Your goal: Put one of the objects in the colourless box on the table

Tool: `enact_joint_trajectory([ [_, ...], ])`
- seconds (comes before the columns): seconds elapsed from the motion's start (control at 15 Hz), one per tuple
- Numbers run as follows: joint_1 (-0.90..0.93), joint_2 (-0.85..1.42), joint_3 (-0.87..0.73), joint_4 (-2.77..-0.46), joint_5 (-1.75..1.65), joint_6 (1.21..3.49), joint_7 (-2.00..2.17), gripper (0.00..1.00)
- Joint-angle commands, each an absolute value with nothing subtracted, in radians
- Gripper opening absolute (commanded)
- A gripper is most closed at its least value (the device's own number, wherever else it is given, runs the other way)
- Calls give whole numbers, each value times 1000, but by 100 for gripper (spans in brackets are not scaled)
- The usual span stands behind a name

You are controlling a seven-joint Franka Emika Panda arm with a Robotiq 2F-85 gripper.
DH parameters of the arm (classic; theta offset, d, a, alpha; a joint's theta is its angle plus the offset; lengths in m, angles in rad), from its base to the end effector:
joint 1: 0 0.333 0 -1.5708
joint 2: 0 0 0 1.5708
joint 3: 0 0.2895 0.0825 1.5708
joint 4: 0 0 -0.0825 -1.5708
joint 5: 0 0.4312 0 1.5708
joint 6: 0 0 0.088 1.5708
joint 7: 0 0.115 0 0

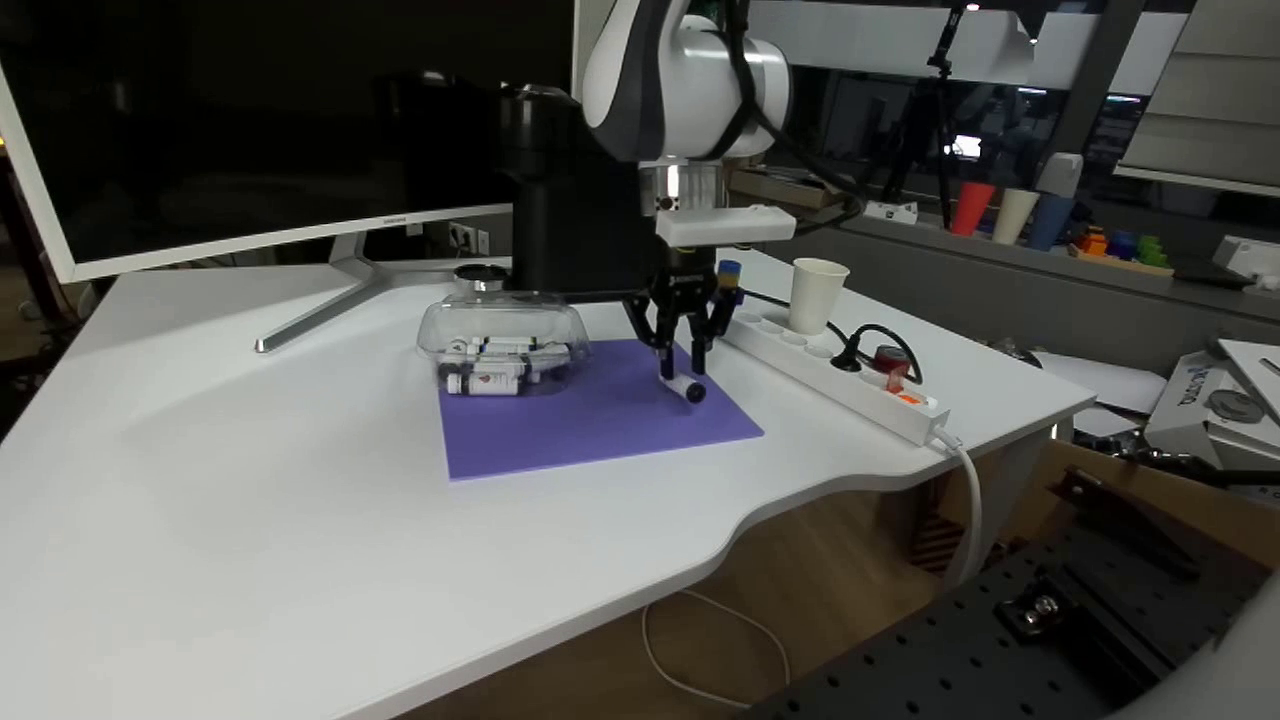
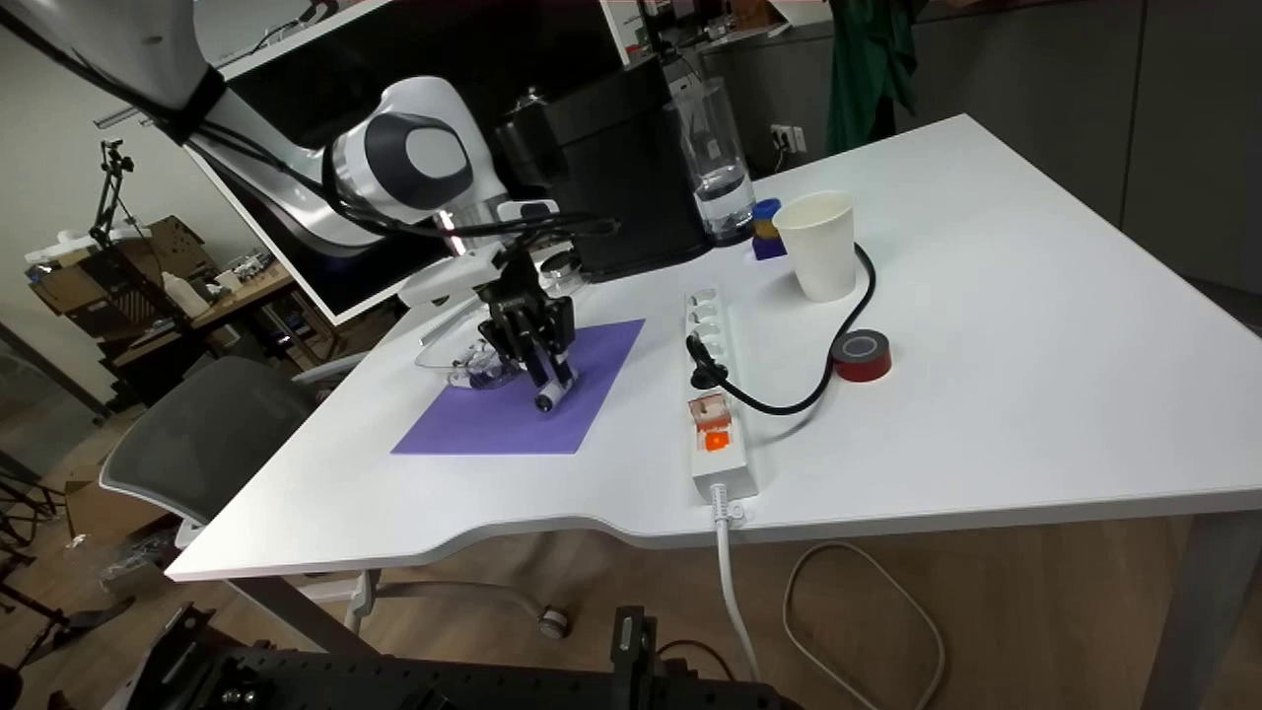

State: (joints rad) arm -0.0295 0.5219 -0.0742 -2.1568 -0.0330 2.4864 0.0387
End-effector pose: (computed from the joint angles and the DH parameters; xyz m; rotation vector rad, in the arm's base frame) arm 0.5436 -0.0611 0.0650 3.0737 -0.1661 -0.2981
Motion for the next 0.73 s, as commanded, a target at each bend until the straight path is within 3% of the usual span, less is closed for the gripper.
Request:
enact_joint_trajectory([
  [0.0, -24, 509, -73, -2148, -24, 2460, 72, 72],
  [0.27, 24, 394, -93, -2202, -53, 2354, 153, 100],
  [0.67, 78, 218, -73, -2246, -97, 2207, 289, 100],
])
